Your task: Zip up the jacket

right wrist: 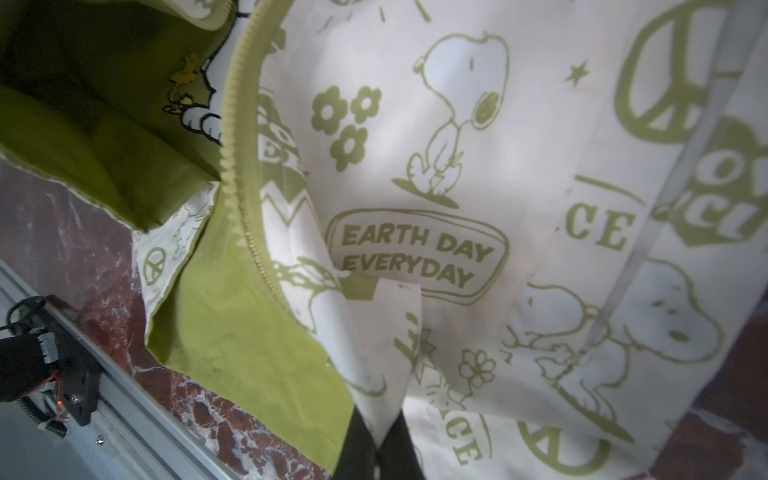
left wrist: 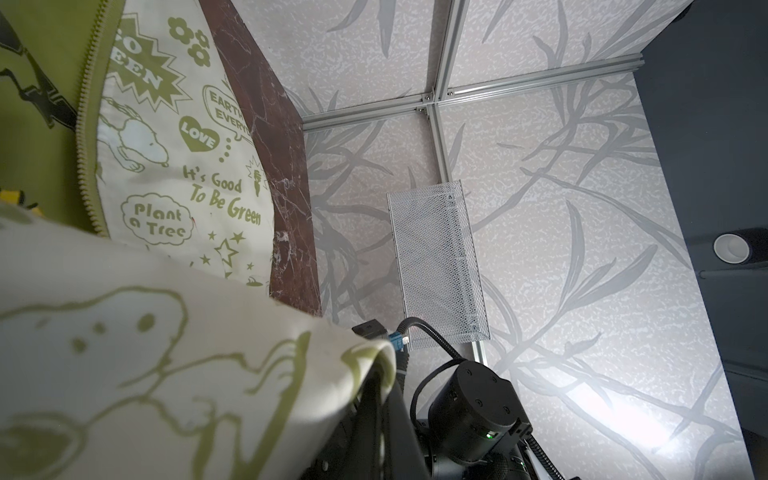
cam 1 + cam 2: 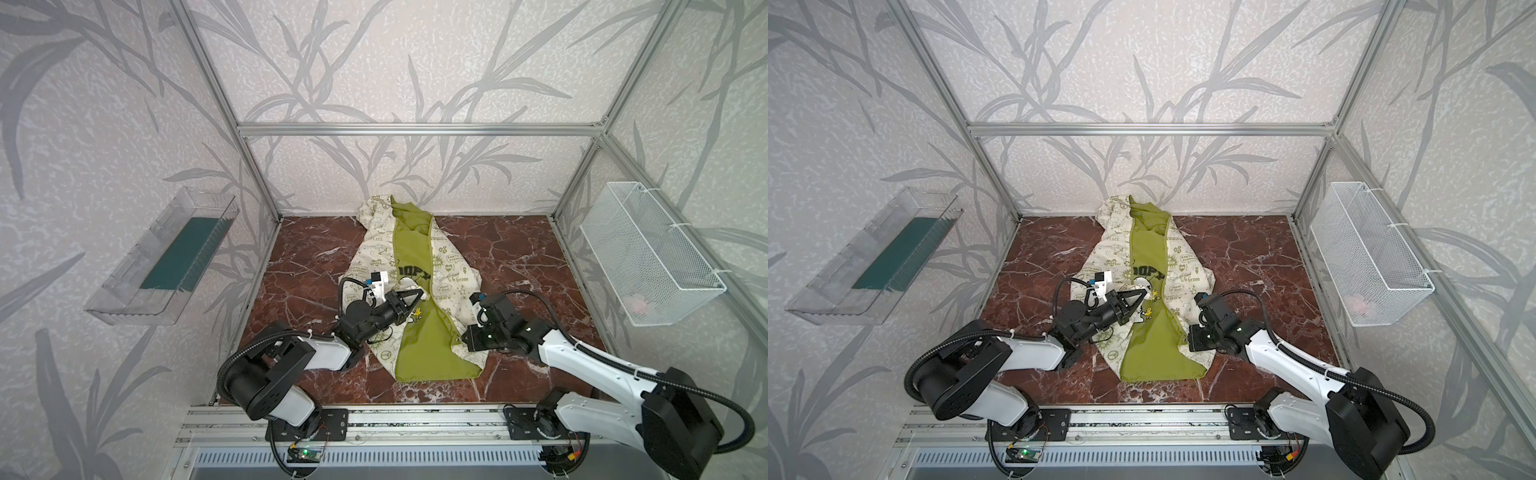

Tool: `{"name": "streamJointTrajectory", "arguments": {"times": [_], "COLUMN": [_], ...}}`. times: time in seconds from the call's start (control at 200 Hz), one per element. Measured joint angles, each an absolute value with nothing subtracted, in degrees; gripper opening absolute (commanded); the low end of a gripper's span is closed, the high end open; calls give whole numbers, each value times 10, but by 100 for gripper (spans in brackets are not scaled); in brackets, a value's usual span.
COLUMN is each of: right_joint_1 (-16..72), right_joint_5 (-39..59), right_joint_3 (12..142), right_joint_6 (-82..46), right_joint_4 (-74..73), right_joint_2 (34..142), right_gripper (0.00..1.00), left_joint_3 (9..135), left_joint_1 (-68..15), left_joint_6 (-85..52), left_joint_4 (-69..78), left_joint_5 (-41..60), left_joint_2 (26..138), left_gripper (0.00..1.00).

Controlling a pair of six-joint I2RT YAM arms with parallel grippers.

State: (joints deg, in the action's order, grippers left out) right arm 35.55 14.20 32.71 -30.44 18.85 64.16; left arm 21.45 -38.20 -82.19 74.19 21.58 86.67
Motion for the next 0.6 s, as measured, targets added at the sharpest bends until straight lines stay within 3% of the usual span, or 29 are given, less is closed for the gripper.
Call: {"name": "streamJointTrajectory", "arguments": {"times": [0.3,0.6], "right_joint_1": [355,358], "right_joint_5": [218,231], "right_joint_3": [272,266], "right_joint_6": [-397,-423], "right_joint_4": [-45,-328], "right_joint_2": [531,587], "right_gripper": [0,0], "left_joint_3": [267,349], "left_joint_1": [-370,-335], "left_joint_6": [-821,-762], "left_joint_4": [682,527], "left_joint_5": [230,236], "left_joint_2": [806,649], "left_gripper": [0,0]}}
